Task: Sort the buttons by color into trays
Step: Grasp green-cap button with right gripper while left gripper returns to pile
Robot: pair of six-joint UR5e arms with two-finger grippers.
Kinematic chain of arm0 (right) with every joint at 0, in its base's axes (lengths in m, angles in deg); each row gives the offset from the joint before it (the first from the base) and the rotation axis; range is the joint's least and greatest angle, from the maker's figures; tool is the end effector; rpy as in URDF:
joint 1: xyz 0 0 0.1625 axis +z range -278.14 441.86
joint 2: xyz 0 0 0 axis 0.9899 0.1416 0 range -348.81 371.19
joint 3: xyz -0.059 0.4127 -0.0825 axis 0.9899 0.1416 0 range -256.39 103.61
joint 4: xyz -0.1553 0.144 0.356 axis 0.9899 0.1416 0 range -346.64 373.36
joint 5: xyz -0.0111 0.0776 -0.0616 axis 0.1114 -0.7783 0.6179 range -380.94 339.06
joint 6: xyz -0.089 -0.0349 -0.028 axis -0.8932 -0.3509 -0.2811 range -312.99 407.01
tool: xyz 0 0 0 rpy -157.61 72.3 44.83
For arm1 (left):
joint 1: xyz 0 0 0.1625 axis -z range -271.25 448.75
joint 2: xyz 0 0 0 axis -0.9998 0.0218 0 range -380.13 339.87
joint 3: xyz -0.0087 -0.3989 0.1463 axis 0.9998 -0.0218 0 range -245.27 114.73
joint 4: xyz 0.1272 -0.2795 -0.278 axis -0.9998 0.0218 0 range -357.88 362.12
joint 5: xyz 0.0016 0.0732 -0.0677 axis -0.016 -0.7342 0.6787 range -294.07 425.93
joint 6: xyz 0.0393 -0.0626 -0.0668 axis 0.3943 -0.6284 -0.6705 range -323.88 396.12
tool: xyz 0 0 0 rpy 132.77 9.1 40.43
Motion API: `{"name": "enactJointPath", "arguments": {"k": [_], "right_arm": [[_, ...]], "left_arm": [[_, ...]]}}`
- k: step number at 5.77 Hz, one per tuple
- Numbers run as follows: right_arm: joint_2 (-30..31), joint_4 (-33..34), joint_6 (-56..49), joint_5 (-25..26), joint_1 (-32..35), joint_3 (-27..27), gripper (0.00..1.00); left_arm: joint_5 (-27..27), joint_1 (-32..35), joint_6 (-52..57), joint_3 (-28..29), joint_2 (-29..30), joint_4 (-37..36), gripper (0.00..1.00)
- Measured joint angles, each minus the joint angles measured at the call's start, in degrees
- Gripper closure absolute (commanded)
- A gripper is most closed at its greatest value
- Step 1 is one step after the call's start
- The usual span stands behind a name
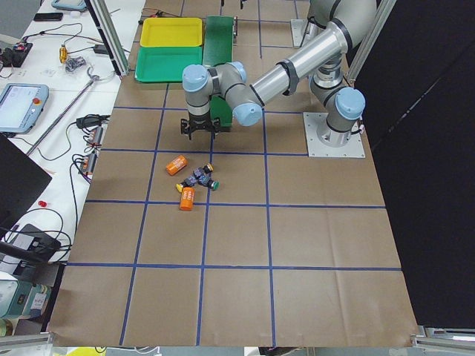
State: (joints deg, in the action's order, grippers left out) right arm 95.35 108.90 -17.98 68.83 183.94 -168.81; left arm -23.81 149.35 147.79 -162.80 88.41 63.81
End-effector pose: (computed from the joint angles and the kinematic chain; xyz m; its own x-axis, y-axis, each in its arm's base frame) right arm 0.2409 -0.4866 0.4247 -0.2239 -0.9736 -0.0446 -0.9746 0.2234 0.0165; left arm 0.1736 -0.5805 0.2973 -0.1342 0.9902 -0.0380 0.9908 0.1347 0.0101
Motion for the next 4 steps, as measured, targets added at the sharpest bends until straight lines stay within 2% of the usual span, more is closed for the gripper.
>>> {"name": "enactJointPath", "arguments": {"k": [2, 4], "right_arm": [[-2.5, 6.9, -14.2, 0.1, 0.1, -0.9, 0.0], [-3.5, 11.5, -17.4, -0.4, 0.3, -3.4, 0.0]], "left_arm": [[0.2, -5.4, 4.7, 6.2, 6.5, -1.3, 0.04], [0.1, -7.5, 11.4, 9.0, 12.1, -5.8, 0.04]]}}
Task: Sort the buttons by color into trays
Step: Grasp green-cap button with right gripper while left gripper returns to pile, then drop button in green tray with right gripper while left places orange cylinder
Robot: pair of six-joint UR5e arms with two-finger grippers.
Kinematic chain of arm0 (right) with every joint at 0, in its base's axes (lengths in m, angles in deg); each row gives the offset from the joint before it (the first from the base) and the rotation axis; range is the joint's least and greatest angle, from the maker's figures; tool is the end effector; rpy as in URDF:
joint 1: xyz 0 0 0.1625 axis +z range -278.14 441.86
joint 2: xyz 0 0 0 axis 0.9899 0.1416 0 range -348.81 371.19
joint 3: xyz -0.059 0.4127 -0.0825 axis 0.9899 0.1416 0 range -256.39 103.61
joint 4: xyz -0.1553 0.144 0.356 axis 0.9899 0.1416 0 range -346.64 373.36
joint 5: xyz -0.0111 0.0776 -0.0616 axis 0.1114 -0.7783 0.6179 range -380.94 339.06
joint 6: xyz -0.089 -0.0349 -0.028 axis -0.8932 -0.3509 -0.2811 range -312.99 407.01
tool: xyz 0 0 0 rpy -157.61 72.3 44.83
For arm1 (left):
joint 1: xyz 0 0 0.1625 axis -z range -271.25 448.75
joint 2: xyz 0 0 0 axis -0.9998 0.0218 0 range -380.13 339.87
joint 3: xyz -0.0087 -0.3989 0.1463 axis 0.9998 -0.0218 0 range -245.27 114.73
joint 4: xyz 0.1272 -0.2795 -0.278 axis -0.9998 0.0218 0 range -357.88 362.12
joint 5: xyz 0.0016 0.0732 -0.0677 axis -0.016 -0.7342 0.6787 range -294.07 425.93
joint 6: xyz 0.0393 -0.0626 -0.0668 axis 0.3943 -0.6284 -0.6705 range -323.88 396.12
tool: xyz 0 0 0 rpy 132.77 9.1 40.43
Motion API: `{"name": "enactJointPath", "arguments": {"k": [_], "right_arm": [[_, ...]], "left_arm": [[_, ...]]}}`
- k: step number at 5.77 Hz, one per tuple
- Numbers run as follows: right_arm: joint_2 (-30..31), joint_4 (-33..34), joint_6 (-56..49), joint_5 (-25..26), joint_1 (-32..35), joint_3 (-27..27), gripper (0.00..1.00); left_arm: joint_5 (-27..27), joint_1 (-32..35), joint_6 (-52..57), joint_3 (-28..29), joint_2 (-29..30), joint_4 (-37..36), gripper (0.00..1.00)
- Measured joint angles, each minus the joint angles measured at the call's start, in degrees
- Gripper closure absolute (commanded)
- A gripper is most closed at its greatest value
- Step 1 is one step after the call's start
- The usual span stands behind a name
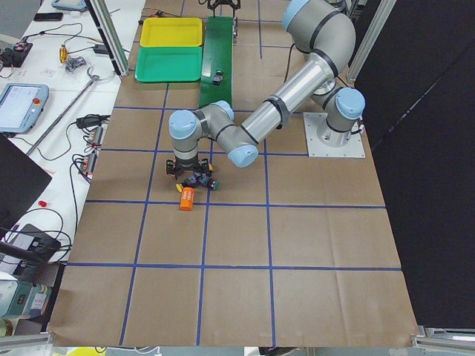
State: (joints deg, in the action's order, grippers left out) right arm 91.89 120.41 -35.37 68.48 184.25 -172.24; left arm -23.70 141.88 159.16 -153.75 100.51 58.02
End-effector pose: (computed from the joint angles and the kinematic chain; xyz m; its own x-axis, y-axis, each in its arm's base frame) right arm 0.2493 -0.5086 0.3831 0.0831 -0.9960 0.0316 -0.9964 -0.0836 -0.0144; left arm 0.2932 -0.6141 0.2466 -0.0648 0.9950 -0.0763 0.9968 0.0681 0.0419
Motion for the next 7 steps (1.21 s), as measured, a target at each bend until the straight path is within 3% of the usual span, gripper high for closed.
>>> {"name": "enactJointPath", "arguments": {"k": [4, 6, 7], "right_arm": [[-8.7, 16.3, 10.9, 0.2, 7.9, -1.6, 0.0], [-11.3, 17.7, 15.0, 0.2, 8.9, -2.1, 0.07], [-12.0, 17.9, 14.9, 0.4, 8.6, -2.7, 0.12]], "left_arm": [[1.3, -4.2, 8.4, 0.6, 4.9, -3.6, 0.05], [1.4, -3.4, 8.2, 0.8, 5.6, -3.7, 0.06], [1.6, -2.6, 7.2, 1.2, 6.1, -3.8, 0.14]]}}
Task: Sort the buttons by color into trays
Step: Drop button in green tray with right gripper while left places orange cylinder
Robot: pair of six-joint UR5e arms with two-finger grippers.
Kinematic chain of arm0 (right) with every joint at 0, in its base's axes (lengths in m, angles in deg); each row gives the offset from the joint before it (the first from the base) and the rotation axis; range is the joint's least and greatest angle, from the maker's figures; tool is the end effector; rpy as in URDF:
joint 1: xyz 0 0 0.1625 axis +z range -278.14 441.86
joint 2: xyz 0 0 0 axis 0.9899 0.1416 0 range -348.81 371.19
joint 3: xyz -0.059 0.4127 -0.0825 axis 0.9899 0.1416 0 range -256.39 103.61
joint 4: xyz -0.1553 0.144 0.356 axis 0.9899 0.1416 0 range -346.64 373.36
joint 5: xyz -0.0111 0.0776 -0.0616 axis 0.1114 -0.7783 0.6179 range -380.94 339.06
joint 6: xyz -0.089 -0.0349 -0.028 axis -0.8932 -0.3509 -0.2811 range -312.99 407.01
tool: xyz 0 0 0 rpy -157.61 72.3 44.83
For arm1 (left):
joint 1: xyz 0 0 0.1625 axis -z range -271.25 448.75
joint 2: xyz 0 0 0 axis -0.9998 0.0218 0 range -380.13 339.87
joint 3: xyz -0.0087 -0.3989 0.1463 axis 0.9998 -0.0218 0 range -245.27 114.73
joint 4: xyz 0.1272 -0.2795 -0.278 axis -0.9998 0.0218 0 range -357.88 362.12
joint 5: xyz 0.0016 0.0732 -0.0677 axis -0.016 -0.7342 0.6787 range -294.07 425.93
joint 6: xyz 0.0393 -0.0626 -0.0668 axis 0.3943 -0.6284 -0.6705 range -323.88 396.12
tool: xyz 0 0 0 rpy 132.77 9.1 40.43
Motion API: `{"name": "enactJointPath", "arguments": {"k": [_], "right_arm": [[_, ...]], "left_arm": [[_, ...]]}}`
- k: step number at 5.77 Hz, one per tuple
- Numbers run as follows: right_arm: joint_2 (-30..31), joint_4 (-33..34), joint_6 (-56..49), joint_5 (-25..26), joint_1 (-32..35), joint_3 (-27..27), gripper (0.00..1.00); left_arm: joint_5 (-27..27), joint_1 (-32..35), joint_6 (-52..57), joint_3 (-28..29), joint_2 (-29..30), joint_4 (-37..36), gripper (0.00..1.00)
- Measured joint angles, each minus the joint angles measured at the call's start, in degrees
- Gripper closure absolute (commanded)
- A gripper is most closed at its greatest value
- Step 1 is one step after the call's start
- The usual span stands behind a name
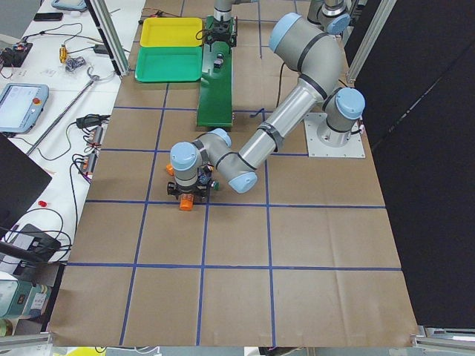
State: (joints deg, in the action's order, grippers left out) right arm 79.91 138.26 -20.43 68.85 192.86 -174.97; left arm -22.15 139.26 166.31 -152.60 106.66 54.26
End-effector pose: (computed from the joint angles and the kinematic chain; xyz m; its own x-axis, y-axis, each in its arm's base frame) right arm 0.3407 -0.5145 0.2727 -0.0284 -0.9964 0.0798 -0.9990 0.0255 -0.0370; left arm 0.3303 -0.6157 0.1899 0.0138 0.9974 -0.0714 0.9998 -0.0126 0.0165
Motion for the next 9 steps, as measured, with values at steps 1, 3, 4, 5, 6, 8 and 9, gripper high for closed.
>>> {"name": "enactJointPath", "arguments": {"k": [1, 3, 4, 5, 6, 8, 9], "right_arm": [[-0.3, 0.1, -0.5, 0.2, -0.8, -1.0, 0.28], [0.0, -0.2, -3.1, 0.5, -4.3, -2.1, 0.5], [0.1, -0.4, -3.9, 0.9, -5.6, -2.3, 0.62], [0.2, -0.6, -5.3, 1.8, -6.4, -2.3, 0.72], [0.2, -0.8, -7.1, 2.6, -7.4, -2.3, 0.85], [1.7, -1.0, -10.2, 4.6, -9.2, -1.9, 0.86], [3.3, -0.8, -11.0, 5.4, -9.6, -1.0, 0.86]], "left_arm": [[0.0, 0.3, -0.3, 0.2, 0.7, -0.1, 0.57], [0.0, 0.4, 1.0, 0.3, 1.2, -2.1, 1.0], [-0.1, 0.5, 1.4, 0.3, 1.0, -3.0, 1.0], [-0.2, 0.7, 1.3, 0.3, -0.5, -2.0, 1.0], [-0.2, 1.6, -0.7, 0.1, -3.6, 2.9, 1.0], [-0.5, 7.9, -8.4, -2.5, -11.1, 10.9, 1.0], [-0.6, 12.2, -12.0, -5.0, -13.8, 12.2, 1.0]]}}
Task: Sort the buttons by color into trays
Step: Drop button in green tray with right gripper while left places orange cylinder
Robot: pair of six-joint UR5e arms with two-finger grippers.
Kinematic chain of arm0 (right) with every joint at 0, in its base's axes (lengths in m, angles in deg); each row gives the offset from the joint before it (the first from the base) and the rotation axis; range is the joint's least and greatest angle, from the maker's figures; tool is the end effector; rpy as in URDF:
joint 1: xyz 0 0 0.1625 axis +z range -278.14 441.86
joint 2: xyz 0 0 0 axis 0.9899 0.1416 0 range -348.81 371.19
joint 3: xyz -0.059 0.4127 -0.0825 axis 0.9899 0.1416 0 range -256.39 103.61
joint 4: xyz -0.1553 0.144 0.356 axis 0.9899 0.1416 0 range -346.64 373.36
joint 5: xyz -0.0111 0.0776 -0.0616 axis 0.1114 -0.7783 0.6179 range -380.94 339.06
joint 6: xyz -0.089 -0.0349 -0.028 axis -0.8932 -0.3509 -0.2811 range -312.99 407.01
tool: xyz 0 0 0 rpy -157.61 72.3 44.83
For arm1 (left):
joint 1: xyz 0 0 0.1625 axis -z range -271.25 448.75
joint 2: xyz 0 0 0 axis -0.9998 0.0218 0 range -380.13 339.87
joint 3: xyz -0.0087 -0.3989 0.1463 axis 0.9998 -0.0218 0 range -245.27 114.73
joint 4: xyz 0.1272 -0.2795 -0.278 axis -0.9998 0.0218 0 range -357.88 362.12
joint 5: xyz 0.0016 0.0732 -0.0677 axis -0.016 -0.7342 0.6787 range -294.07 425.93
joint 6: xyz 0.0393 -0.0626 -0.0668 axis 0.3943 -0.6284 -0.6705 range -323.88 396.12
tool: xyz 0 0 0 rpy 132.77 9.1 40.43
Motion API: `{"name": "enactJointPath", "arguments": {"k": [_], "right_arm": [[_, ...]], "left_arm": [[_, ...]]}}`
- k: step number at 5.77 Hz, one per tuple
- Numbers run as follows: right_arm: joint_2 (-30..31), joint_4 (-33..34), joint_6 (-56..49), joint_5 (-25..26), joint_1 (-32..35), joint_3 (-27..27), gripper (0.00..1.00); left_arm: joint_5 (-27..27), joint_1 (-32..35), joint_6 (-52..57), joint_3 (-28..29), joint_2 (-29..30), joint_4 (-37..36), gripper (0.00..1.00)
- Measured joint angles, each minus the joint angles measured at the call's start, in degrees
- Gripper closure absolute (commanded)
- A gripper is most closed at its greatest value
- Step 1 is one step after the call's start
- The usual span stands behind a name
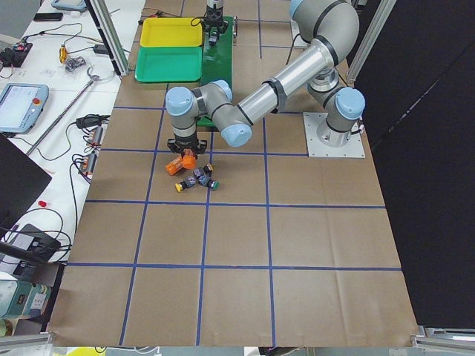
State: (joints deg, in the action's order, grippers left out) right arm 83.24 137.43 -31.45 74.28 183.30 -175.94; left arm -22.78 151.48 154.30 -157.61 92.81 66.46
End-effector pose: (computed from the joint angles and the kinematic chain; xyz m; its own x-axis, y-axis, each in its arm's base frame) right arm 0.2387 -0.5529 0.2985 -0.0025 -0.9915 0.1302 -0.9978 0.0112 0.0657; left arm 0.1639 -0.6138 0.2874 0.0157 0.9997 -0.0165 0.9997 -0.0160 -0.0168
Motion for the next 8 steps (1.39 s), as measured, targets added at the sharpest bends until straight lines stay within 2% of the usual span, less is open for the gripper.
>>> {"name": "enactJointPath", "arguments": {"k": [2, 4, 5, 6, 7, 8], "right_arm": [[-0.9, 1.1, -2.3, -0.3, 0.0, 4.8, 0.86], [-10.0, 5.3, -5.7, -3.4, 0.4, 14.1, 0.85], [-15.2, 7.9, -5.9, -5.8, 0.9, 18.0, 0.75], [-18.3, 9.5, -5.8, -6.9, 1.2, 19.7, 0.24], [-19.6, 9.9, -5.7, -7.8, 1.3, 20.1, 0.0], [-19.8, 9.9, -5.8, -8.9, 1.3, 20.2, 0.0]], "left_arm": [[-0.1, 9.5, -8.2, -7.0, -5.2, -0.1, 1.0], [-0.1, 18.3, -15.2, -13.2, -8.0, -1.8, 0.99], [-0.1, 20.6, -18.8, -14.9, -8.1, -3.9, 0.58], [0.0, 21.6, -20.9, -15.7, -8.0, -4.9, 0.05], [-0.1, 21.9, -22.0, -16.0, -7.8, -5.3, 0.04], [-0.2, 21.5, -22.3, -15.5, -7.6, -5.5, 0.04]]}}
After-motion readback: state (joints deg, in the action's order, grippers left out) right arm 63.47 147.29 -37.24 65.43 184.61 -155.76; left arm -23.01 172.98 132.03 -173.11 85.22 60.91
